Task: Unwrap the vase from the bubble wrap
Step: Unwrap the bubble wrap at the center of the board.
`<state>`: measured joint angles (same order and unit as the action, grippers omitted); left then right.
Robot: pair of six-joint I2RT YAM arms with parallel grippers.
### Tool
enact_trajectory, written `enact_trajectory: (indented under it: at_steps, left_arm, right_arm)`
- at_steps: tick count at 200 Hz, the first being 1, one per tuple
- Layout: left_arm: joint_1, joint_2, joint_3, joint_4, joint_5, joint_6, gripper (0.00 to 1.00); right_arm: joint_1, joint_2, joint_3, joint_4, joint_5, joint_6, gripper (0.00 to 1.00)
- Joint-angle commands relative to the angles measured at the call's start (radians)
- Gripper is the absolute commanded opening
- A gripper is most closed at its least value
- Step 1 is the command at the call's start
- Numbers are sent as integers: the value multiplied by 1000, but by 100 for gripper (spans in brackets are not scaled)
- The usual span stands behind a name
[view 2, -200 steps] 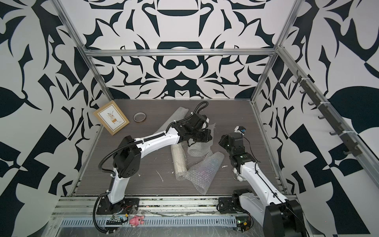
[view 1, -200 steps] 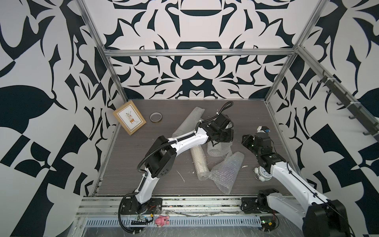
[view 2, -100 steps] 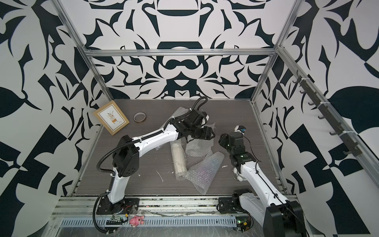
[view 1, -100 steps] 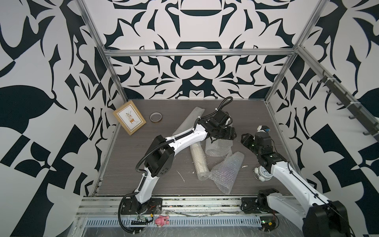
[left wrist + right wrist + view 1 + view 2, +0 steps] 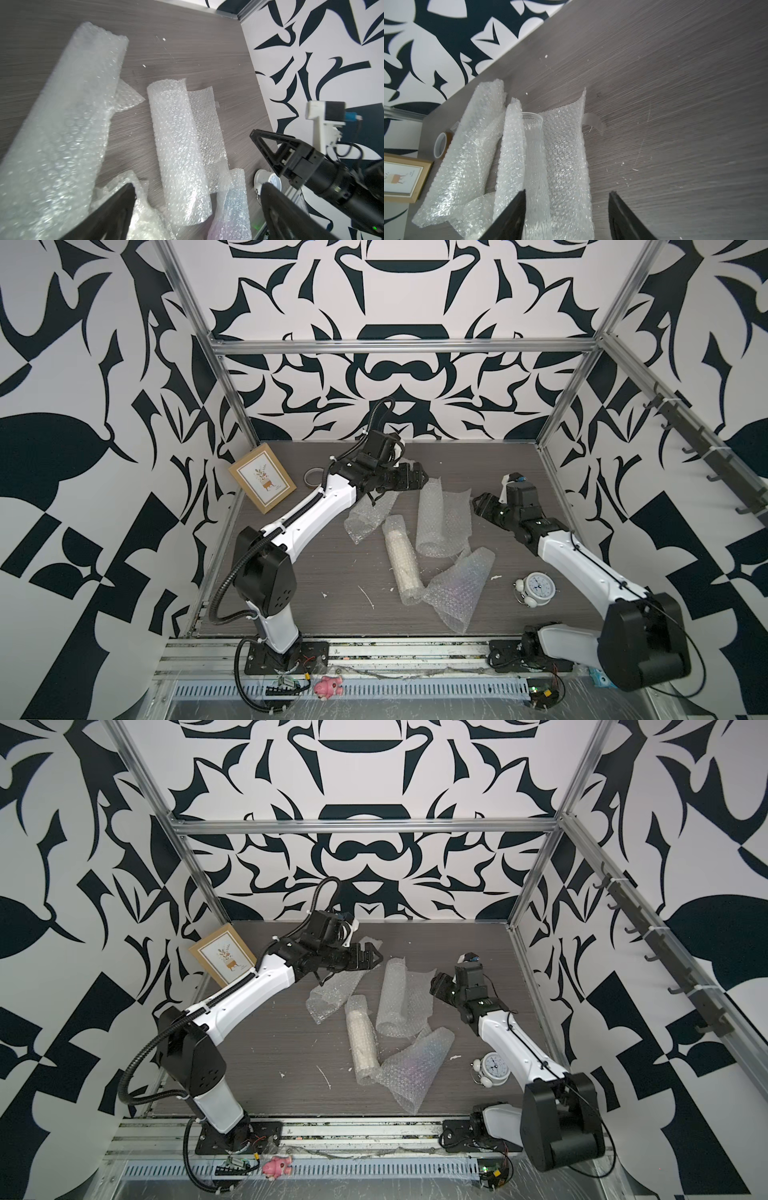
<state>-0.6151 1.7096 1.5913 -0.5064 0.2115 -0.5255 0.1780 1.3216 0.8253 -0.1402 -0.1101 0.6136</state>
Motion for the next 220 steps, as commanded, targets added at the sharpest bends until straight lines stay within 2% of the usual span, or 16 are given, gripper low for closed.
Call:
enact_trajectory:
  at_steps: [1, 56, 109, 150, 168, 178, 220]
  left_arm:
    - [30, -39, -41, -53, 37, 41, 99]
    - [42, -31, -86, -57, 117, 45, 99]
    - [40, -13, -110, -43, 164, 30, 99]
    - [41, -16, -123, -43, 169, 23, 99]
    - [41, -18, -131, -44, 169, 24, 99]
    - [40, -17, -133, -46, 170, 24, 99]
    - [40, -11, -116, -80, 179, 26, 99]
  right_arm:
    - [-3, 75, 76, -61, -54, -72, 64]
    - [-14, 267, 182, -70, -99, -94, 58]
    - [-25, 401, 219, -28, -161, -83, 47]
    - [-54, 431, 209, 7, -169, -88, 20]
    - [-72, 432, 209, 22, -172, -103, 13]
    - [-86, 432, 209, 36, -188, -118, 6]
    - [-172, 477, 223, 102, -361, -223, 0]
